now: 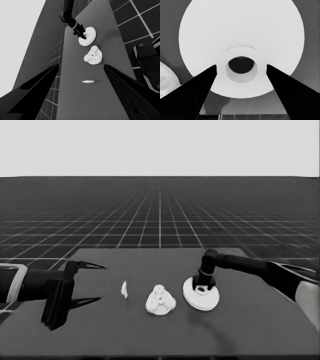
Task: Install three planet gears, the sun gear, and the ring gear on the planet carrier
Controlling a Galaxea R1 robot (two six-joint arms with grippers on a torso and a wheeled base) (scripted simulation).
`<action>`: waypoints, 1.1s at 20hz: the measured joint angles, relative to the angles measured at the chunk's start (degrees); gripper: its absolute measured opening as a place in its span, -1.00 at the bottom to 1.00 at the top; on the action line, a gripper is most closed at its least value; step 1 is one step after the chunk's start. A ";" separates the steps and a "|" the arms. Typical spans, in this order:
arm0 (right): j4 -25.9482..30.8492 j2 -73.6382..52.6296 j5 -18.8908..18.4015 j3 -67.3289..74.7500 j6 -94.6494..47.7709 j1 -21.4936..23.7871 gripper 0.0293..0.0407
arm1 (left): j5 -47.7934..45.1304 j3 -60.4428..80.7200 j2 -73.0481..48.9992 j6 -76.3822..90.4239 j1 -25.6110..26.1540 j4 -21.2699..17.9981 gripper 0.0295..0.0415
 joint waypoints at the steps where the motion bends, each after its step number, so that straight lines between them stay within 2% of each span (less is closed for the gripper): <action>1: -0.01 0.01 0.02 -0.02 -0.01 -0.01 -0.01 | 0.00 0.00 0.00 0.00 0.00 0.00 0.49; 10: -0.02 0.02 0.03 -0.05 -0.02 -0.01 -0.03 | 0.00 0.00 0.00 0.00 0.00 0.00 0.49; 11: 2.96 -1.69 -3.00 4.11 1.79 3.42 -0.03 | 0.00 0.00 0.00 0.00 0.00 0.00 0.49; 13: 6.41 -2.63 -5.54 6.31 2.71 8.37 -0.03 | 0.00 0.00 0.00 0.00 0.00 0.00 0.49; 15: 7.71 -2.72 -6.35 6.54 2.79 9.95 -0.03 | 0.00 0.00 0.00 0.00 0.00 0.00 0.49; 20: 8.35 -2.71 -6.74 6.52 2.76 10.62 -0.03 | 0.00 0.00 0.00 0.00 0.00 0.00 0.49; 21: 6.57 2.73 -7.47 10.60 16.09 9.71 -0.03 | 0.00 0.00 0.00 0.00 0.00 0.00 0.49; 22: 5.73 11.51 -8.02 10.52 22.59 8.92 -0.03 | 0.00 0.00 0.00 0.00 0.00 0.00 0.49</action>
